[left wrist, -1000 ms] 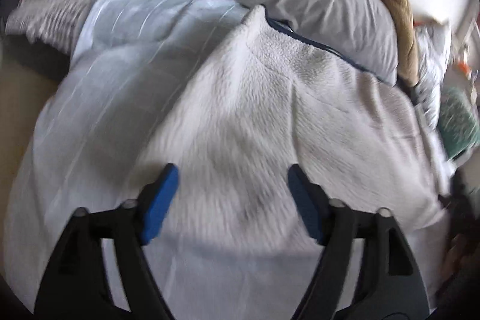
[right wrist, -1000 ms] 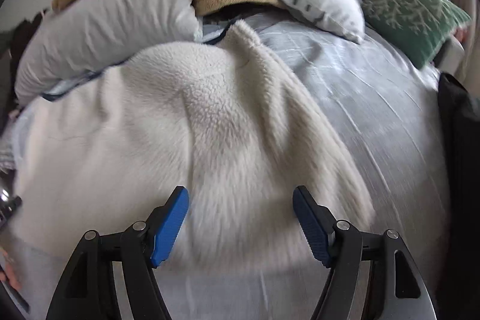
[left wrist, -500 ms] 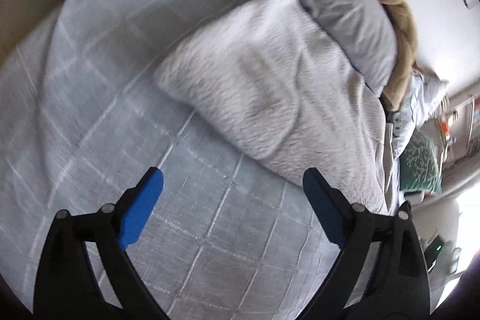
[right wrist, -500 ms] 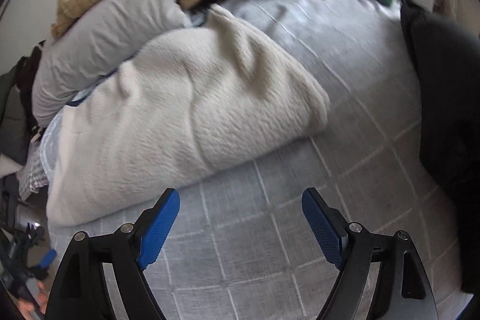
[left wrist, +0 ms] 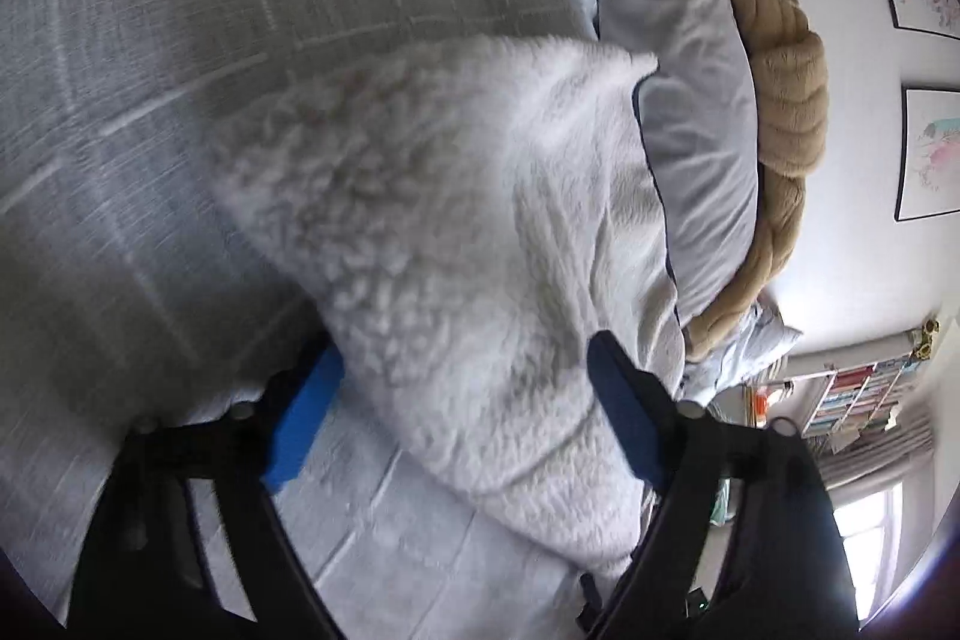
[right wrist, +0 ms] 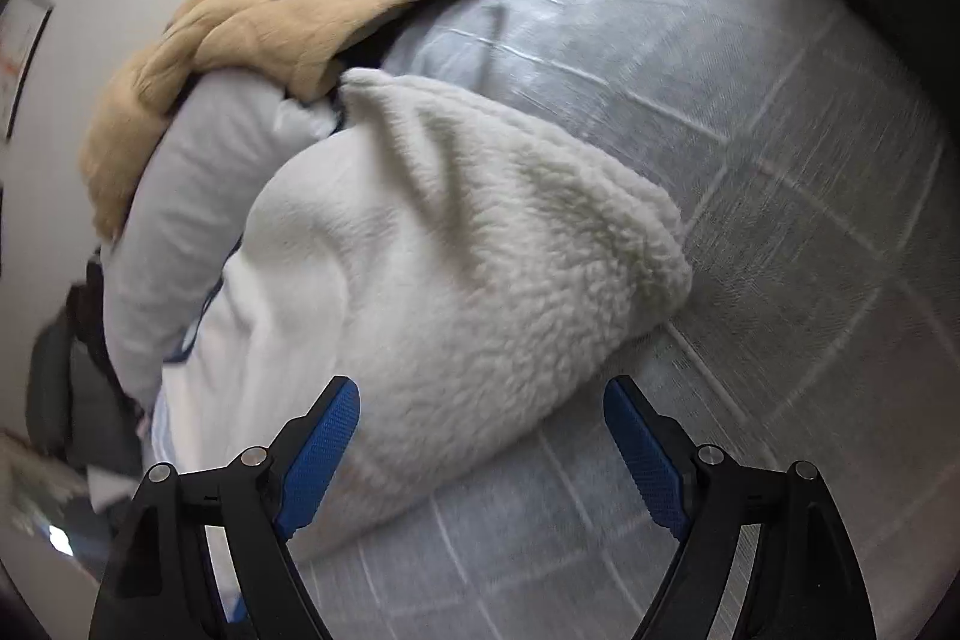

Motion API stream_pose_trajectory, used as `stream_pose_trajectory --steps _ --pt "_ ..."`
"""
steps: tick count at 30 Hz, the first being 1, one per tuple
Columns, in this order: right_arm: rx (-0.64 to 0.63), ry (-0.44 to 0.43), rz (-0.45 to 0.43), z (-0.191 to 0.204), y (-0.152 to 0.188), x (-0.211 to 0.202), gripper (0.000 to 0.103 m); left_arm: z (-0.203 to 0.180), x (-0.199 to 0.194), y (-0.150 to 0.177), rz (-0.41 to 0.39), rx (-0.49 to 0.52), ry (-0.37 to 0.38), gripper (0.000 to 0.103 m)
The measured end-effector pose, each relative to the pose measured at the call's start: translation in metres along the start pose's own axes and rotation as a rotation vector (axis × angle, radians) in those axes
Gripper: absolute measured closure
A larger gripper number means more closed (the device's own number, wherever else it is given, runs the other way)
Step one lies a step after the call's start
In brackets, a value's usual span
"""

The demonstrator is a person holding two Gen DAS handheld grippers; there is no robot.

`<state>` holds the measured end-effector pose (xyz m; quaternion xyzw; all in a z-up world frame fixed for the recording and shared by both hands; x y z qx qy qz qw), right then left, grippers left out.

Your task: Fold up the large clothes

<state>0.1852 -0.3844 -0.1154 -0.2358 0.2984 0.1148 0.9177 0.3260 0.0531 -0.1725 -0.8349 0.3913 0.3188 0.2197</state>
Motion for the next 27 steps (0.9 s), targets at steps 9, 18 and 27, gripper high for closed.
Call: stream_pose_trajectory --steps 9,18,27 --pt "-0.007 -0.080 -0.037 -0.007 -0.013 0.021 0.048 -0.008 0.008 -0.010 -0.046 0.014 0.016 0.057" --pt "-0.157 -0.095 -0.095 0.058 -0.023 -0.027 0.071 -0.050 -0.063 -0.015 -0.093 0.149 -0.025 0.069" --pt "-0.284 -0.048 0.118 0.083 0.026 -0.086 0.071 0.006 -0.137 0.010 0.045 0.211 -0.114 0.069"
Point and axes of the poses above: each gripper's, at about its wrist camera, not at the fingertips, and x roughly the way its jaws point, z to its left, y to its underside, the point moved 7 cm from there along x, roughly the way its jaws point, and after that the axes turned 12 degrees about -y, right-handed, at the moved point
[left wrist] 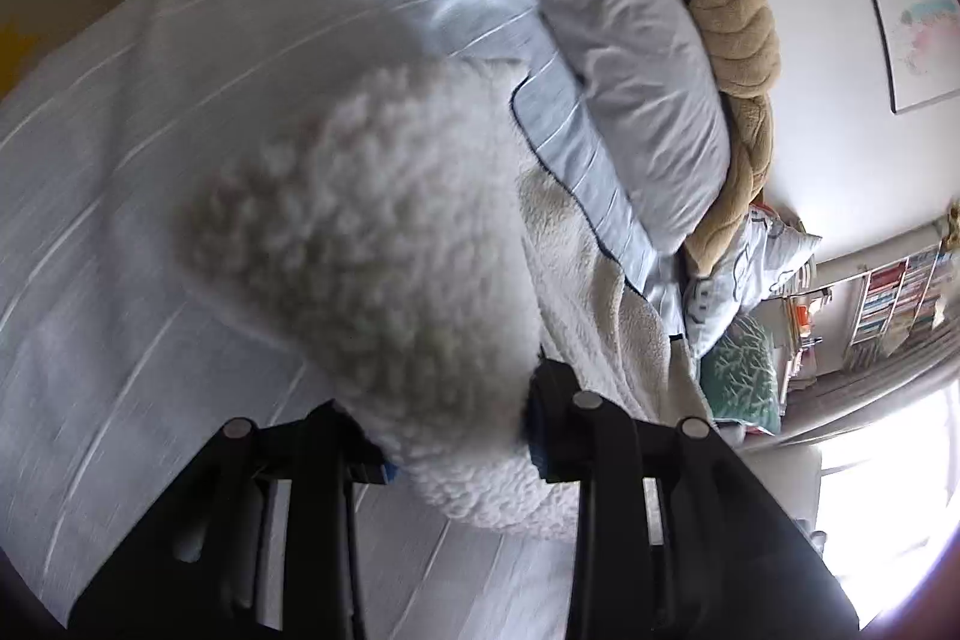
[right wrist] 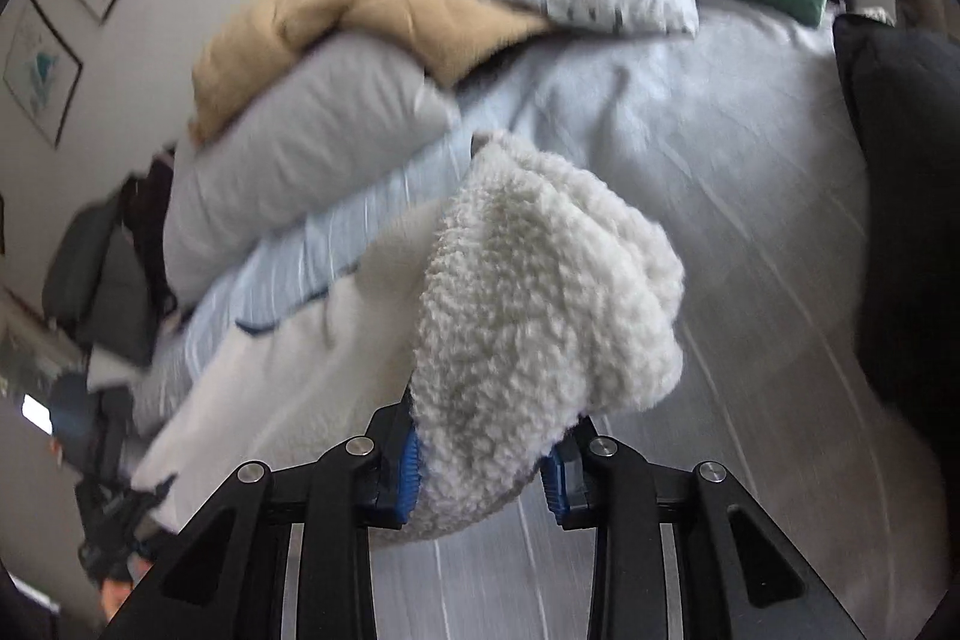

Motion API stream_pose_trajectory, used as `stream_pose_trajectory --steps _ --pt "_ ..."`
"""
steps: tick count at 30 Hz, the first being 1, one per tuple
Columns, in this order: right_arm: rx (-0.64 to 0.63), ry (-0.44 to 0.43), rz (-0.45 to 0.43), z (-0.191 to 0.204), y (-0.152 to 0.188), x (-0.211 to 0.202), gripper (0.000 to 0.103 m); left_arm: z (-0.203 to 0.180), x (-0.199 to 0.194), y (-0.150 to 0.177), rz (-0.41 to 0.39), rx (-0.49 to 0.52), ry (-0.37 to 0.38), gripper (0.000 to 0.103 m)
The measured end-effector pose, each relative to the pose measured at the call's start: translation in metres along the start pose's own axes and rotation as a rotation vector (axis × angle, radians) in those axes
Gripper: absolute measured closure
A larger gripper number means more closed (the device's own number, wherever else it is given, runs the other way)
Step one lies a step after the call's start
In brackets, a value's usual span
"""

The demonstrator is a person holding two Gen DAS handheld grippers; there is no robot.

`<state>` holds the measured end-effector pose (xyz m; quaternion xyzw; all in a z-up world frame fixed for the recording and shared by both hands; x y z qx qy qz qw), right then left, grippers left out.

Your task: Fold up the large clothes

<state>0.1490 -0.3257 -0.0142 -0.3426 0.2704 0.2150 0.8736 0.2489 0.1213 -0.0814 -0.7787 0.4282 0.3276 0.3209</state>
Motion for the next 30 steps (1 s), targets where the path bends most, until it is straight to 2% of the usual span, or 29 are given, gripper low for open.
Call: stream_pose_trajectory --steps 5,8,9,10,12,15,17,19,21,23,25,27,30 --pt "0.052 -0.027 0.166 -0.005 0.047 -0.015 0.068 0.039 -0.009 0.025 0.069 0.028 -0.044 0.068" --pt "0.022 0.008 0.273 -0.019 0.072 -0.004 0.062 0.067 0.020 0.039 0.134 0.031 -0.079 0.062" --pt "0.017 0.021 0.305 -0.026 0.080 0.002 0.061 0.074 0.029 0.043 0.141 0.020 -0.082 0.053" --pt "0.023 0.034 0.344 -0.036 0.090 0.010 0.054 0.083 0.035 0.045 0.138 0.008 -0.079 0.040" --pt "0.063 0.037 0.404 -0.056 0.103 0.025 0.047 0.092 0.037 0.042 0.088 -0.023 -0.076 0.028" --pt "0.200 -0.037 0.431 -0.075 0.102 0.024 0.033 0.093 0.033 0.035 0.025 -0.022 -0.102 0.020" --pt "0.256 -0.012 0.445 -0.084 0.096 0.011 0.025 0.094 0.034 0.032 -0.007 -0.049 -0.106 0.020" --pt "0.251 0.066 0.399 -0.091 0.084 -0.008 0.025 0.096 0.038 0.028 -0.019 -0.092 -0.090 0.020" --pt "0.226 0.147 0.304 -0.095 0.068 -0.028 0.025 0.098 0.039 0.022 -0.037 -0.152 -0.061 0.020" --pt "0.162 0.218 0.158 -0.087 0.043 -0.048 0.025 0.101 0.041 0.017 -0.047 -0.205 -0.030 0.021" --pt "0.101 0.205 0.092 -0.068 0.032 -0.053 0.025 0.104 0.041 0.015 -0.052 -0.246 -0.014 0.039" --pt "0.018 0.170 0.049 -0.037 0.027 -0.051 0.025 0.105 0.041 0.015 -0.042 -0.282 0.013 0.049" --pt "-0.154 0.111 0.045 0.022 0.034 -0.029 0.028 0.097 0.035 0.014 -0.064 -0.274 -0.001 0.059"
Point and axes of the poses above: each gripper's, at about its wrist camera, not at the fingertips, and x roughly the way its jaws point, z to its left, y to its underside, the point moved 7 cm from there along x, roughly the way its jaws point, and after that the axes turned 12 degrees about -y, right-handed, at the moved point
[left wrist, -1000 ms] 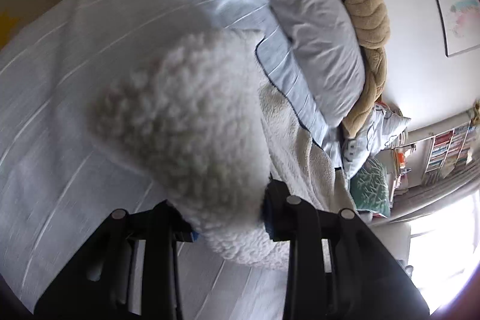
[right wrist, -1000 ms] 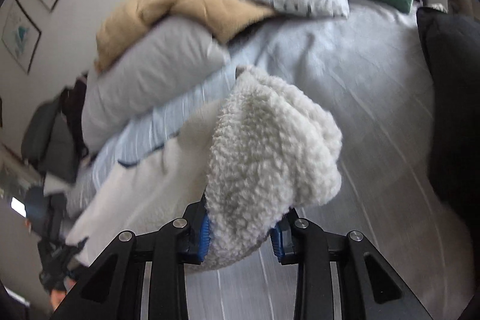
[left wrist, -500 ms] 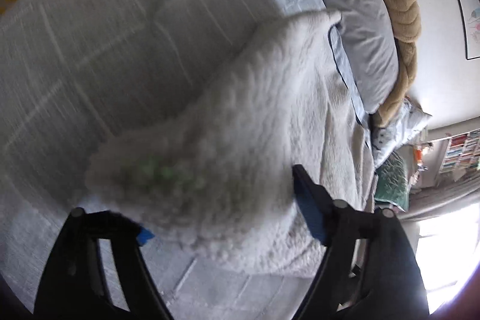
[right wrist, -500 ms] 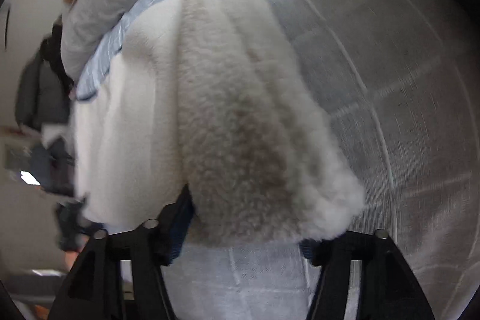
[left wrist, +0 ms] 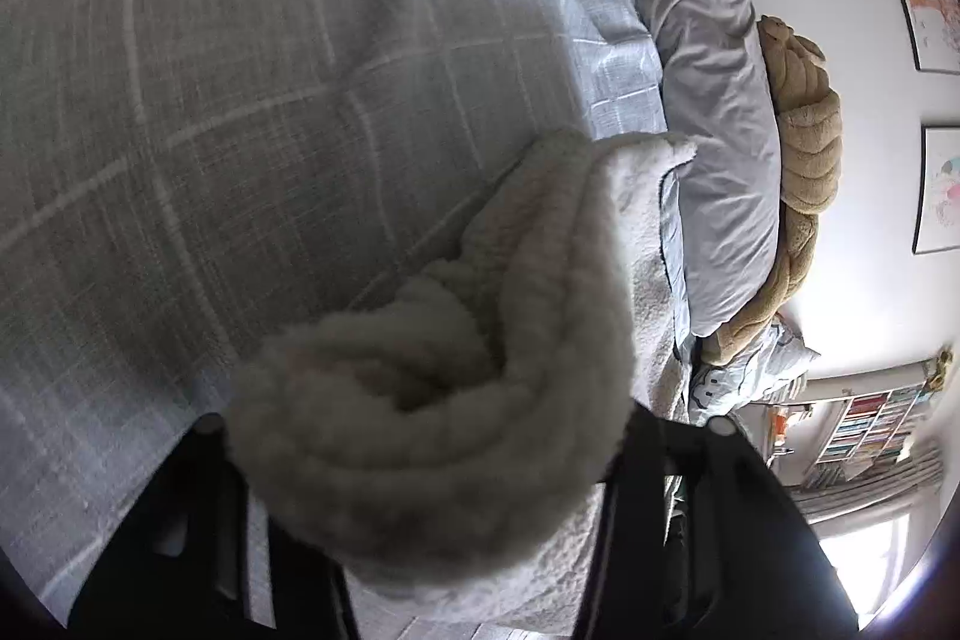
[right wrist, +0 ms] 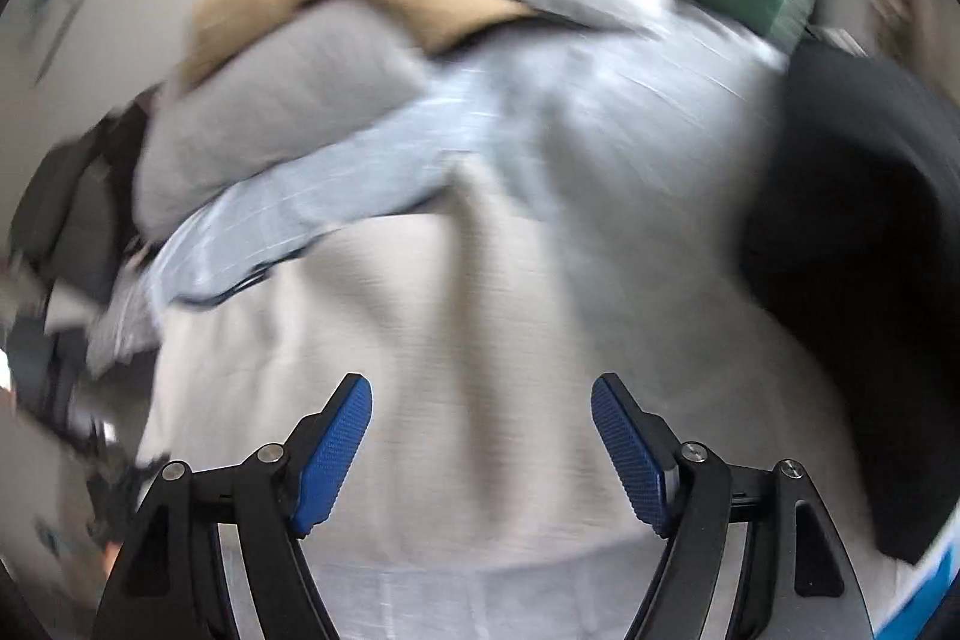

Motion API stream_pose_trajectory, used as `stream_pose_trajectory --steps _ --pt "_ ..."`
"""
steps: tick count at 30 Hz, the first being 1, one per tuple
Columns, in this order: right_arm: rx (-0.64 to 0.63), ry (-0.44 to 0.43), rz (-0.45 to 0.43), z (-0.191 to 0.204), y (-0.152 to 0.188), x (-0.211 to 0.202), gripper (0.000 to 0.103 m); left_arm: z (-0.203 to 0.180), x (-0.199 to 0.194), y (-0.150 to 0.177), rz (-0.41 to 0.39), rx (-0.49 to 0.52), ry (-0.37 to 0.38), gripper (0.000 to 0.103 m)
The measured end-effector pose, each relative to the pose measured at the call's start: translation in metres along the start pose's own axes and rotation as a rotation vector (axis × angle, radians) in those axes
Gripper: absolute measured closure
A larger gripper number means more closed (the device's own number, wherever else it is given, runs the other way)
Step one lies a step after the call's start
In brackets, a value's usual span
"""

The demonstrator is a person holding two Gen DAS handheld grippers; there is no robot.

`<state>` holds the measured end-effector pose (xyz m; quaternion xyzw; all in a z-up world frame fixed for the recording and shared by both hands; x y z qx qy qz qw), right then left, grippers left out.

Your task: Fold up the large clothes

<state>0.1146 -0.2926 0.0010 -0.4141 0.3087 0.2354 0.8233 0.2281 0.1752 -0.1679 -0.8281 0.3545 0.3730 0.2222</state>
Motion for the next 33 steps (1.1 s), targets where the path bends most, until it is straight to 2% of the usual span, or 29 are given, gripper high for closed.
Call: stream_pose_trajectory --steps 3,4,5,8,11,15,21,24,27,28,30,32,33 --pt "-0.164 -0.055 0.031 0.063 0.014 0.026 0.043 -0.012 -0.013 -0.001 -0.021 0.014 0.026 0.064" --pt "-0.210 -0.080 0.056 0.083 0.021 0.037 0.052 -0.014 -0.017 -0.001 -0.025 0.014 0.038 0.065" --pt "-0.244 -0.103 0.086 0.102 0.029 0.051 0.062 -0.019 -0.022 -0.001 -0.028 0.015 0.049 0.065" --pt "-0.286 -0.163 0.180 0.133 0.054 0.087 0.079 -0.028 -0.034 0.000 -0.045 0.031 0.074 0.066" --pt "-0.300 -0.171 0.283 0.151 0.079 0.122 0.086 -0.042 -0.050 0.004 -0.065 0.064 0.116 0.067" --pt "-0.245 -0.121 0.409 0.143 0.108 0.170 0.086 -0.075 -0.077 0.020 -0.063 0.129 0.222 0.069" --pt "-0.263 -0.057 0.419 0.146 0.116 0.195 0.086 -0.148 -0.105 0.074 -0.114 0.342 0.315 0.069" --pt "-0.206 -0.102 0.413 0.144 0.112 0.198 0.086 -0.181 -0.107 0.105 -0.128 0.428 0.341 0.069" --pt "-0.075 -0.216 0.410 0.126 0.099 0.181 0.084 -0.211 -0.103 0.137 -0.128 0.508 0.364 0.069" --pt "-0.004 -0.285 0.396 0.119 0.088 0.171 0.081 -0.216 -0.102 0.146 -0.127 0.531 0.368 0.069" --pt "0.055 -0.338 0.348 0.106 0.072 0.154 0.069 -0.230 -0.092 0.172 -0.108 0.593 0.360 0.068" --pt "0.121 -0.399 0.275 0.085 0.050 0.130 0.040 -0.241 -0.076 0.199 -0.079 0.663 0.339 0.068" --pt "0.151 -0.419 0.246 0.076 0.043 0.120 0.037 -0.244 -0.068 0.211 -0.066 0.698 0.326 0.068"
Point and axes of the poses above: each gripper's, at about its wrist camera, not at the fingertips, and x roughly the way its jaws point, z to its left, y to its underside, the point moved 7 cm from there along x, roughly the way its jaws point, and after that the axes turned 12 degrees about -y, right-handed, at the moved point
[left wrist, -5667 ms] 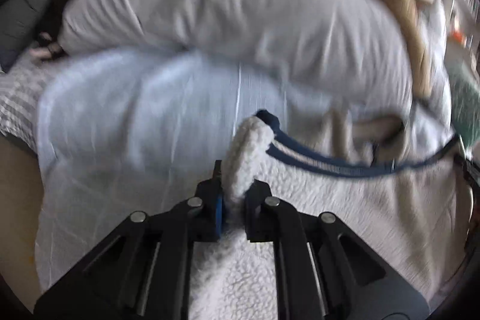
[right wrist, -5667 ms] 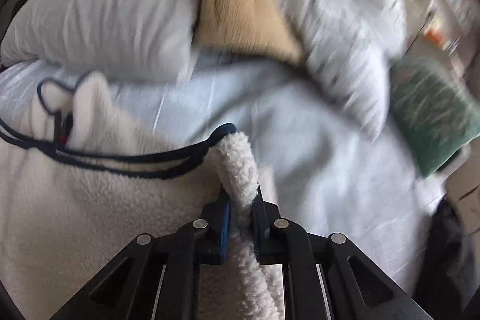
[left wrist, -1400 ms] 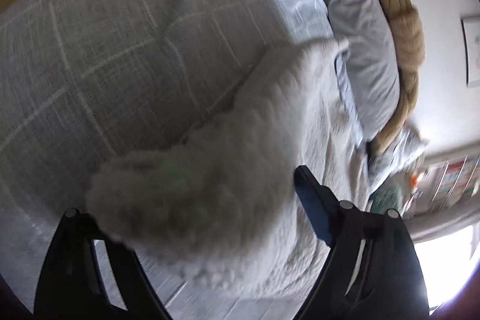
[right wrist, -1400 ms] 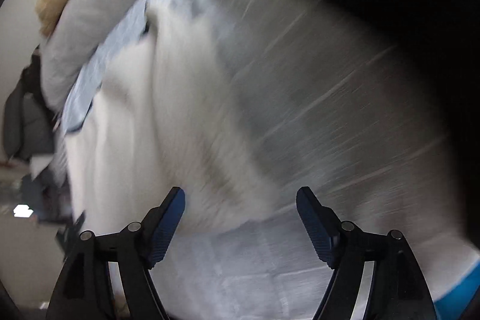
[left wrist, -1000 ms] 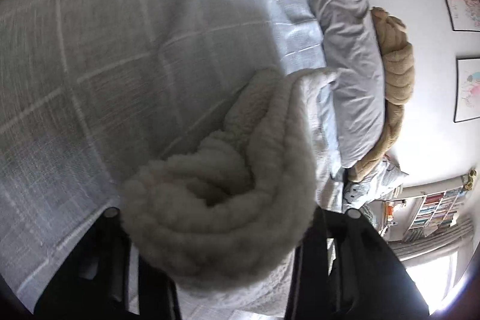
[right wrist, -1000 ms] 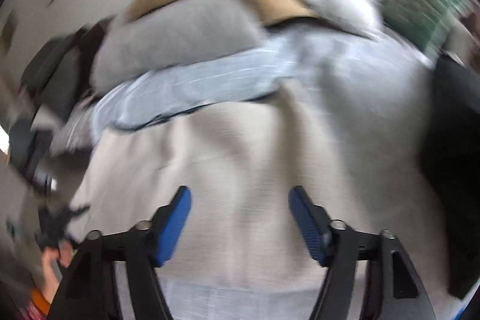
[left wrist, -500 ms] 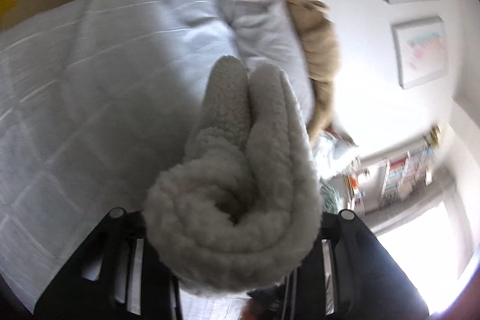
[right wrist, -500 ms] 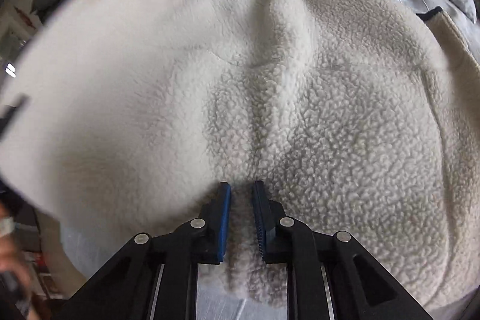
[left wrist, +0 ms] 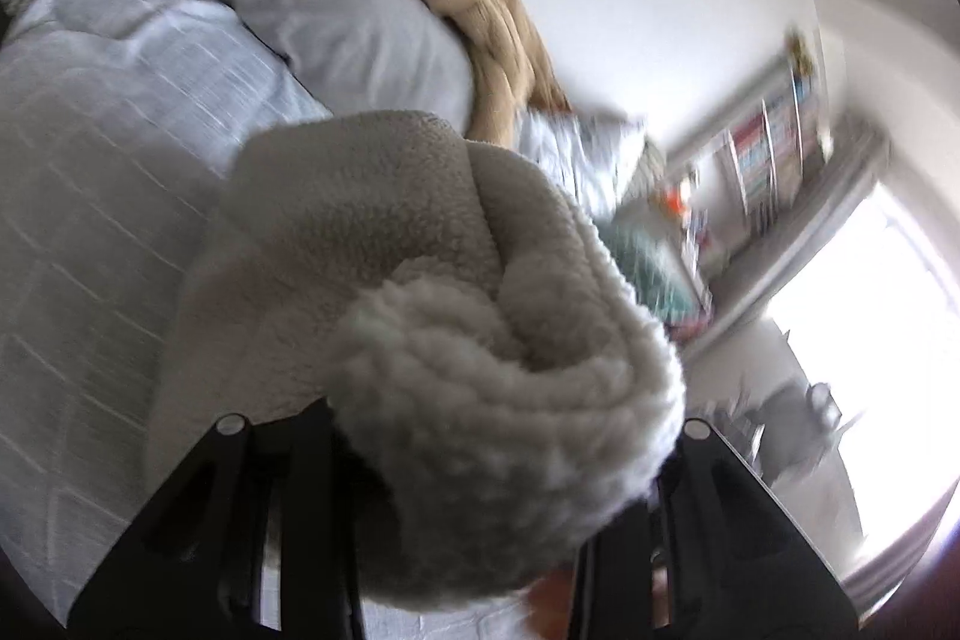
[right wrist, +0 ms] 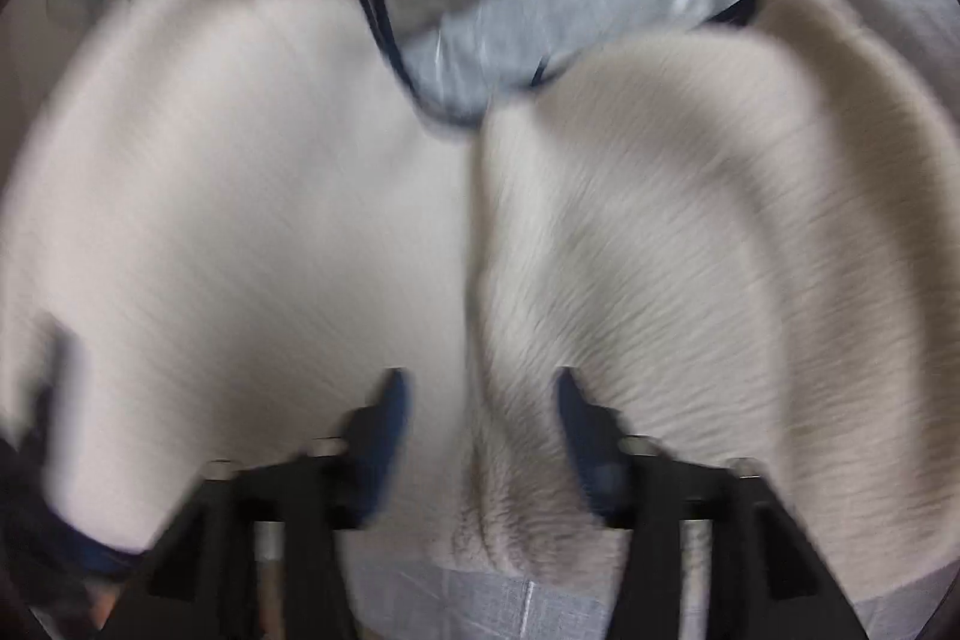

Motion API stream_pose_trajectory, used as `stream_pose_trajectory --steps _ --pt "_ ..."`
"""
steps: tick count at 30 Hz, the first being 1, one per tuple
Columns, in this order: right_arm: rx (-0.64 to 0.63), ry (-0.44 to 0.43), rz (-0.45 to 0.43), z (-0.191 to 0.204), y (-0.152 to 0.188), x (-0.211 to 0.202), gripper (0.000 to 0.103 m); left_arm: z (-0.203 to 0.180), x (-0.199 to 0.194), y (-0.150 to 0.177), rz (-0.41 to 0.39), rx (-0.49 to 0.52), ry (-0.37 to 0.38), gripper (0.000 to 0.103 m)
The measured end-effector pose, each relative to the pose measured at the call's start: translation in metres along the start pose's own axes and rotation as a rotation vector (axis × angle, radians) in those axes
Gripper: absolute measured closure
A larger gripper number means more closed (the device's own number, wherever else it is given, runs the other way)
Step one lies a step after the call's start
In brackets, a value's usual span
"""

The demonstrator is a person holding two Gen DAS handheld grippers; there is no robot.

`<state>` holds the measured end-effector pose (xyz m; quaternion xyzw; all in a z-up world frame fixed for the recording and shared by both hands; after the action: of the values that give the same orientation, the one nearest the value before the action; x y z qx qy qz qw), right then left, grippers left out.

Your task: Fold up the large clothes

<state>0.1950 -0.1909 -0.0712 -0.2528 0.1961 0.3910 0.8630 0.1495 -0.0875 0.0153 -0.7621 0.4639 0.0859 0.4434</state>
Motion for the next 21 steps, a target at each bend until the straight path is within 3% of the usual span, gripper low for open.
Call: stream_pose_trajectory --steps 5,8,13,16,21 --pt "0.170 -0.111 -0.148 -0.051 -0.020 -0.075 0.032 -0.038 0.040 0.049 0.092 0.221 -0.074 0.066" --pt "0.264 -0.141 -0.193 -0.079 -0.024 -0.094 0.030 -0.046 0.053 0.084 0.151 0.353 -0.123 0.066" --pt "0.356 -0.240 -0.180 -0.099 -0.026 -0.102 0.029 -0.055 0.061 0.117 0.175 0.509 -0.166 0.065" --pt "0.339 -0.281 -0.131 -0.094 -0.027 -0.094 0.029 -0.057 0.058 0.118 0.186 0.529 -0.152 0.064" --pt "0.254 -0.225 -0.019 -0.058 -0.026 -0.059 0.027 -0.059 0.044 0.119 0.236 0.585 -0.097 0.059"
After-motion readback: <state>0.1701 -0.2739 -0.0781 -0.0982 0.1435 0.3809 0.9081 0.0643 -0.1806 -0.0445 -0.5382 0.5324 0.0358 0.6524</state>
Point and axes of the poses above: each gripper's, at about its wrist camera, not at the fingertips, and x roughly the way its jaws point, z to its left, y to its underside, the point moved 7 cm from there along x, roughly the way its jaws point, and after that the axes turned 12 degrees about -y, right-handed, at the moved point
